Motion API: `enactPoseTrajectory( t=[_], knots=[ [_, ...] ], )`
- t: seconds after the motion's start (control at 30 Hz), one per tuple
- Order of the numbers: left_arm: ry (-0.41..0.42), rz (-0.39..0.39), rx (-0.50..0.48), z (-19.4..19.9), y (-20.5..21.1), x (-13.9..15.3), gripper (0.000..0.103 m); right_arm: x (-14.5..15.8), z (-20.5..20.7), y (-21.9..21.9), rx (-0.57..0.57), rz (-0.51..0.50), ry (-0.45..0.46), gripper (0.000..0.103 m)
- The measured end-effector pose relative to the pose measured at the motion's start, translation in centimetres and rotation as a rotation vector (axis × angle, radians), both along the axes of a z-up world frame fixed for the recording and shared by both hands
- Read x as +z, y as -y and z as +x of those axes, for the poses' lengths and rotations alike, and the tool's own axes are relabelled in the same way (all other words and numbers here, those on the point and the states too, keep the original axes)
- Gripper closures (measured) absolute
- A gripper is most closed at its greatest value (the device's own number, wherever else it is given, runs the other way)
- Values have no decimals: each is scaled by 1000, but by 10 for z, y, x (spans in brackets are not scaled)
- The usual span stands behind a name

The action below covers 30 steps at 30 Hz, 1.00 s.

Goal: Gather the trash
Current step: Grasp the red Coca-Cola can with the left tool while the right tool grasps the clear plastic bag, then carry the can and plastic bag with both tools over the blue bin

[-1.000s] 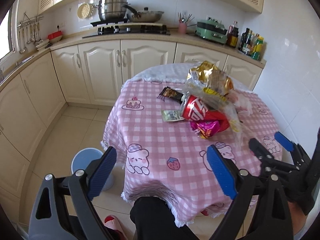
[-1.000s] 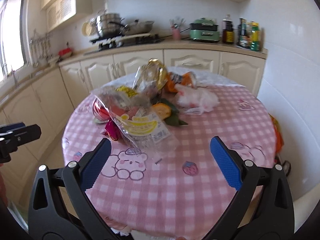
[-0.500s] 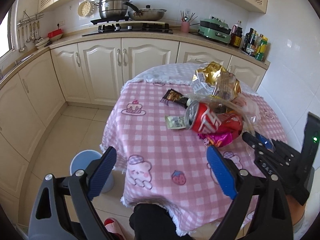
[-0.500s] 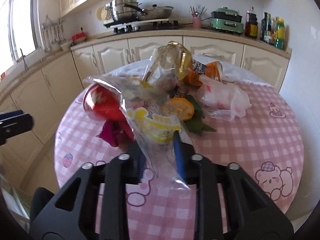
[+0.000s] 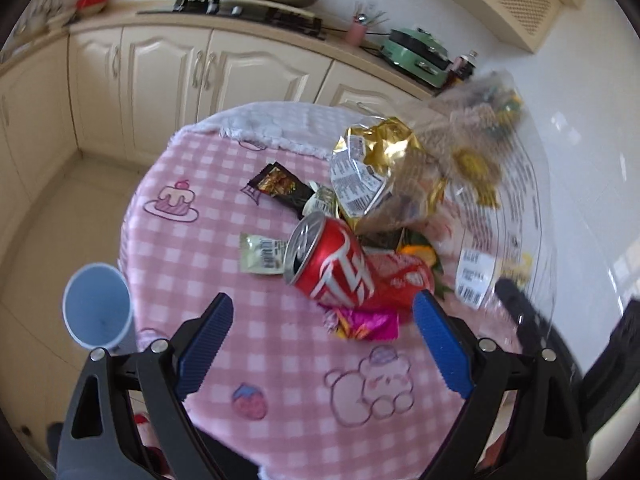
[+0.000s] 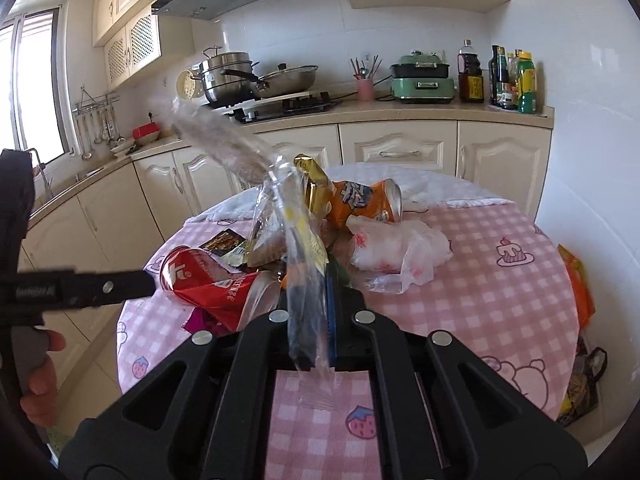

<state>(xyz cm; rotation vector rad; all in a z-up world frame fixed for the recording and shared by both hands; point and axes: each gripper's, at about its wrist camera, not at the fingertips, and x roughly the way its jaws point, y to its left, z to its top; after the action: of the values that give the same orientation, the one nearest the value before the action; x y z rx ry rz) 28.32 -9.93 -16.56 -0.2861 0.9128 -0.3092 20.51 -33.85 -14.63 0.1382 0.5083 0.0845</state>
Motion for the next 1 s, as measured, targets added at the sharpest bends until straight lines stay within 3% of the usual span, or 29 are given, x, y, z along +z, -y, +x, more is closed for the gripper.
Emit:
enactPoseTrajectory(
  t=[0.27,0.53,0.6,0.63,0.67,0.87,1.0],
  knots=[
    [-121,-152,88,30,5,-25,14,-12,15,-12,19,15,-22,99],
    [-149,-185,126,44,4,-35,14,-19,25,-18,43,19,-44,99],
    [-164,-190,128,47,4,-39,22,-21,28,-21,48,13,-54,99],
    [-174,-197,126,48,5,-41,35,-22,29,-23,51,13,-57,99],
    [-185,-205,114,50,7,-45,40,-23,29,-24,54,12,-59,99],
    [-134,-174,98,47,10,-40,41,-25,28,-32,62,-6,-63,99],
    [-83,-204,82,40,6,-30,41,-20,23,-33,43,-22,-42,99]
  ],
)
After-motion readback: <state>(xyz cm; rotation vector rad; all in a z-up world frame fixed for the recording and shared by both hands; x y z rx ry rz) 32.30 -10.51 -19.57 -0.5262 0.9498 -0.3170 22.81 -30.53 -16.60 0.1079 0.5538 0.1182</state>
